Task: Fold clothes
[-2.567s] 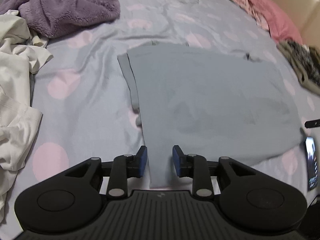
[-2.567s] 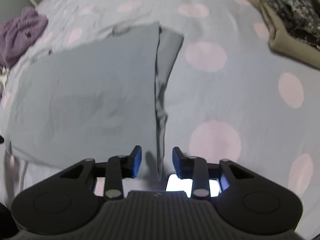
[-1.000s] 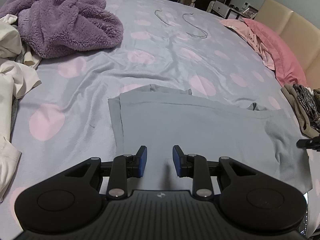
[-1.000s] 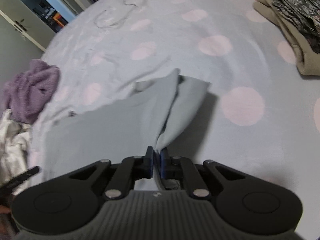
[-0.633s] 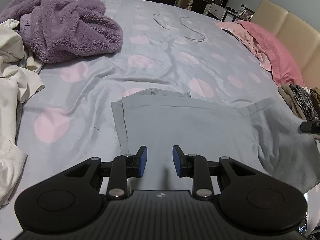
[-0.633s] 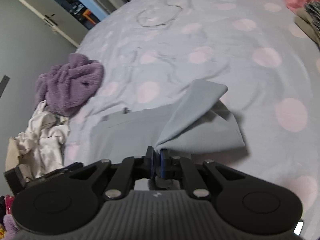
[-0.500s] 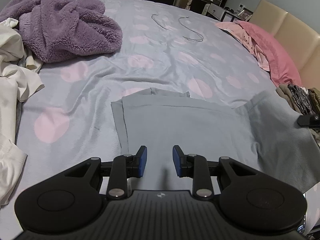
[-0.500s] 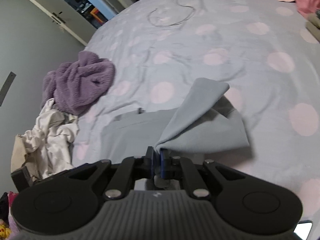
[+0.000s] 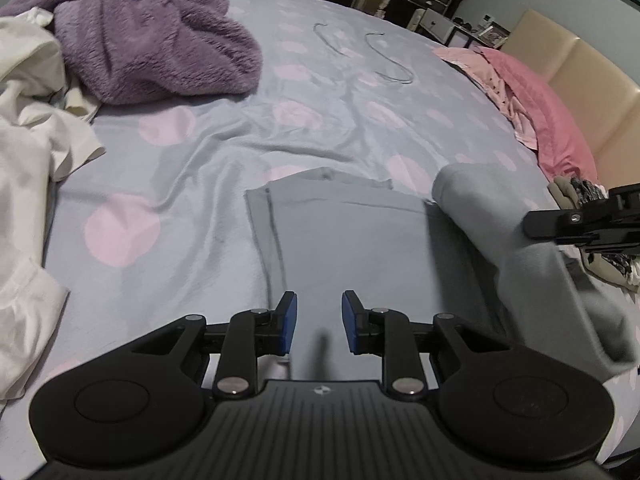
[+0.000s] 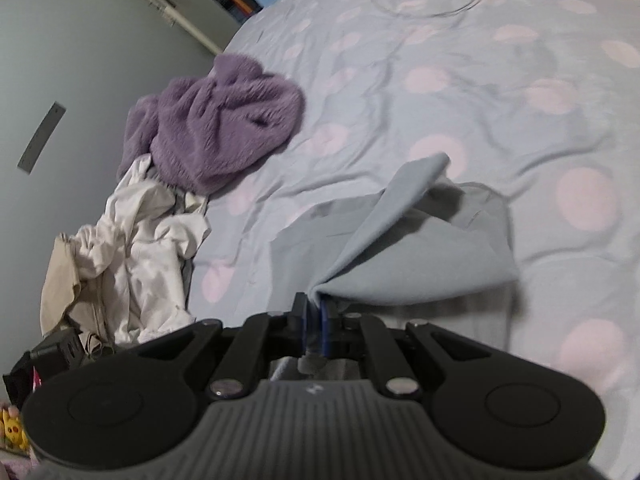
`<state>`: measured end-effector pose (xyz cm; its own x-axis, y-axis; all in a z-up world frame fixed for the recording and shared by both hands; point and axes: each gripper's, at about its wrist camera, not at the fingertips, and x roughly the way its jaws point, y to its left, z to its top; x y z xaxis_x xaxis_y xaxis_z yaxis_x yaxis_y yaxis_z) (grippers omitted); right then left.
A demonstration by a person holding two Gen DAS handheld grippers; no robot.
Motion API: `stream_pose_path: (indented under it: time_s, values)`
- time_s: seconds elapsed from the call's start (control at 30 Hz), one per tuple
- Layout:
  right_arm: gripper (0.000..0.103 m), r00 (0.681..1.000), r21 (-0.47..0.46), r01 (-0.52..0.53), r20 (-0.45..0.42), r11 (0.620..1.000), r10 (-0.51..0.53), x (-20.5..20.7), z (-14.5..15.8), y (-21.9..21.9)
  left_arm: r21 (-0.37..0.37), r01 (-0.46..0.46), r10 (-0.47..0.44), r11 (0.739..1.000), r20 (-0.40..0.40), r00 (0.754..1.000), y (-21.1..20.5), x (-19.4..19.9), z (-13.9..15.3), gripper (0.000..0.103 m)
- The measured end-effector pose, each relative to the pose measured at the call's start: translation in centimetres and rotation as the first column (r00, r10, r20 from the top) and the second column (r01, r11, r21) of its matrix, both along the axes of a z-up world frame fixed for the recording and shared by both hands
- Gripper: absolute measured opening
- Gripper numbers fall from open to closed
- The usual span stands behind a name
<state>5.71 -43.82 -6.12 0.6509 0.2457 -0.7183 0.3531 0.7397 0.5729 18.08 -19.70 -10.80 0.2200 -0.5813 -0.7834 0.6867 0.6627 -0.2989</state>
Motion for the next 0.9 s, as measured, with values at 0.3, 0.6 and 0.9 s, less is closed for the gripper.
stream_pose_path:
  time_s: [0.3,0.6,0.9]
  values:
    - [0.007,0.993,0.02,-0.118,-0.008,0.993,0.118,4.9,-3.0,5.2,0.005,-0.032,0.032,0.999,-0.019,0.999,1.8,1.4,-0.5,0.022]
    - [0.003,0.973,0.001,-0.212,-0.09,0.977,0.211,7.9,-7.2,9.3,0.014,-0.046,0.047,0.999,-0.031,0.998,2.9,2.0,-0.9,0.022]
    - [0.035,0.982,-0.083,-0.184,-0.059,0.979,0.179,6.3,-4.5,7.7,-0.048,-0.011,0.007,0.999,-0.076,0.997,2.8,1.3,-0.3,0.022]
